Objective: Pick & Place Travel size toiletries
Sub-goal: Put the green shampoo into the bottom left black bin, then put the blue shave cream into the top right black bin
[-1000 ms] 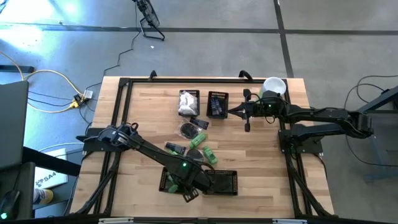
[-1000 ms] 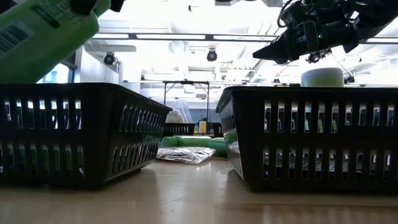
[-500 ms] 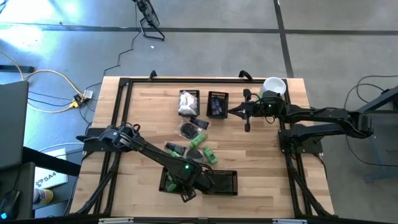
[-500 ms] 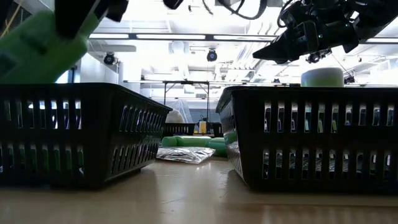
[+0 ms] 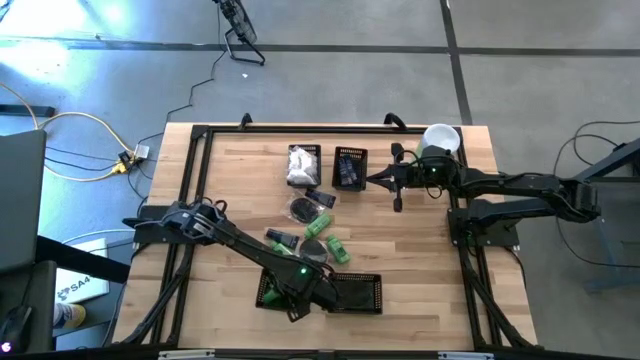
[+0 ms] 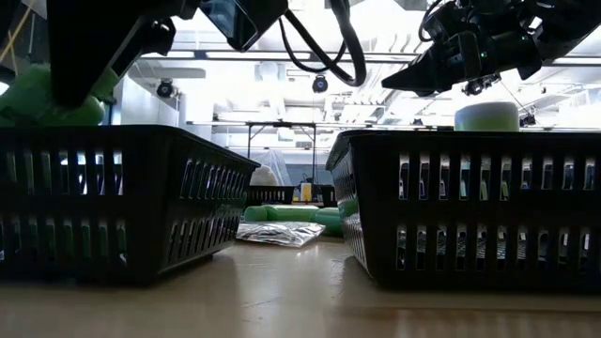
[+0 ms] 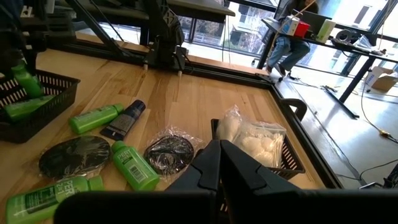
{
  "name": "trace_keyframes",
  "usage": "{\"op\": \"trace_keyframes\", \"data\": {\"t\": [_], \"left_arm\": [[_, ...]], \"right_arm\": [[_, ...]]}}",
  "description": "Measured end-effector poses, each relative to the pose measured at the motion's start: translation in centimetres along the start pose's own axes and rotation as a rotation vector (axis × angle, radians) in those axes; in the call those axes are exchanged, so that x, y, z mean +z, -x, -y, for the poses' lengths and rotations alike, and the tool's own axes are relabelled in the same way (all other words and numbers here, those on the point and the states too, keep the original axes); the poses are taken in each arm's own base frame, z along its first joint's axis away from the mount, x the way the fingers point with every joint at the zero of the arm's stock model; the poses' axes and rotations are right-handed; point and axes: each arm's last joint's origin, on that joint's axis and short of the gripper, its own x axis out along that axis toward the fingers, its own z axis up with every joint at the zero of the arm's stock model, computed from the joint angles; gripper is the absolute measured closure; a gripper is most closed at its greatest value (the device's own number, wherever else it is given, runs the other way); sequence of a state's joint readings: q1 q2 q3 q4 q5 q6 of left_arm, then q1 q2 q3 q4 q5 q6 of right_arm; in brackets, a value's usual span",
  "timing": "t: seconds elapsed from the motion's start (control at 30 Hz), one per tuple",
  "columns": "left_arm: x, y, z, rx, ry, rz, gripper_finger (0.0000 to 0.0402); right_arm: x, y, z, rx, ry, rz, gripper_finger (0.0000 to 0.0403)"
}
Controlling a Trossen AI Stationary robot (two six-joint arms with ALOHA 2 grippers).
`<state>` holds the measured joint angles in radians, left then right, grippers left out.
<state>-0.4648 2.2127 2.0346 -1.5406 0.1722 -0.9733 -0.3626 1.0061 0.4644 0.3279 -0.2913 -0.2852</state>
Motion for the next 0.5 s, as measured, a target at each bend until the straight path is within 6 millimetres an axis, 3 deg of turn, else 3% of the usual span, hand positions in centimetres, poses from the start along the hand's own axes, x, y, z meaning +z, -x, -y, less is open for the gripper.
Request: {"op": "trace_keyframes", "data": {"t": [0.3,0.5], "left_arm": [[0.04,0.00,-0.01,0.001,-0.005,0.005,0.0181],[0.70,0.12,-0.45,0.020,0.008,0.036,0.0170]], "right_arm": [[0.00,0.00,0.00,0.000,0.000,0.000,0.0400],[0.00,0.00,0.01,0.000,0.000,0.000,0.0400]]}}
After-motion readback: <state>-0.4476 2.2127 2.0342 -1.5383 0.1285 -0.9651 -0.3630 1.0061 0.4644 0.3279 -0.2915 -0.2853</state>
